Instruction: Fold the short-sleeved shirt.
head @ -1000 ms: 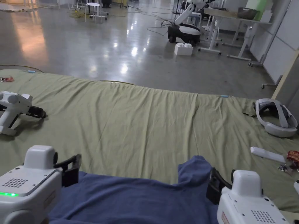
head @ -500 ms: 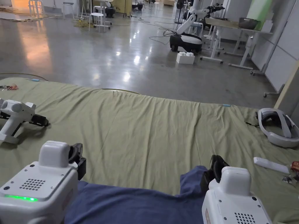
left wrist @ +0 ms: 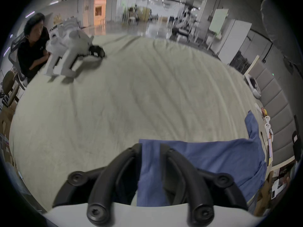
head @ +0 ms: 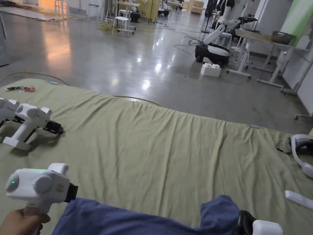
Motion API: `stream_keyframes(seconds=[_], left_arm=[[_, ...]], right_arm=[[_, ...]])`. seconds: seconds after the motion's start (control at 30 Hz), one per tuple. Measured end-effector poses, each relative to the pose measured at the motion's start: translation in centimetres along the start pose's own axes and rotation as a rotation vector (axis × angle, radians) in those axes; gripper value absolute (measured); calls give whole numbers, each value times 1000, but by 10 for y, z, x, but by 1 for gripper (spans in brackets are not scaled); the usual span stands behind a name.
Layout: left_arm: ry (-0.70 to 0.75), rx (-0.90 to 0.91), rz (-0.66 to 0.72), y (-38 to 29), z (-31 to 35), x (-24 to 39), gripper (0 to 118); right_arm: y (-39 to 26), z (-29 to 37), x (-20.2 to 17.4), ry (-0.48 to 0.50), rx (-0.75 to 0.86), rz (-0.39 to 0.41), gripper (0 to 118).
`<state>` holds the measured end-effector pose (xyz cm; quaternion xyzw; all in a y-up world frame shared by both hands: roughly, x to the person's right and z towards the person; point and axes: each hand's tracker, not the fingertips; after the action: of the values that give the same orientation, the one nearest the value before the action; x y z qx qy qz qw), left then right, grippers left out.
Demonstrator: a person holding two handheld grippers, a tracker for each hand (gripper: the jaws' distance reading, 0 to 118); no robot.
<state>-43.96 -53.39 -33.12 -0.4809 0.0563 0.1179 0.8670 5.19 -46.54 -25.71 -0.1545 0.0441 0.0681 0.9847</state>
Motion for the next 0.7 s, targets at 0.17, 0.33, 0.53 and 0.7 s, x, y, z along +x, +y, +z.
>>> stream_keyframes(seconds=[0.17,0.33,0.53,0.7], left_arm=[[-34,-125,36,10,-32,-3,71],[26,-160,-8,3,-50,13,71],[111,-56,-179,-7,-38,37,32],[92,-46,-172,-9,-35,32,7]], right_arm=[[-14,-10,12,-25,-86,22,6],[-27,-19,23,-43,-154,18,6],[-35,-42,35,-83,-261,-1,6],[-28,-95,61,-56,-428,-26,45]])
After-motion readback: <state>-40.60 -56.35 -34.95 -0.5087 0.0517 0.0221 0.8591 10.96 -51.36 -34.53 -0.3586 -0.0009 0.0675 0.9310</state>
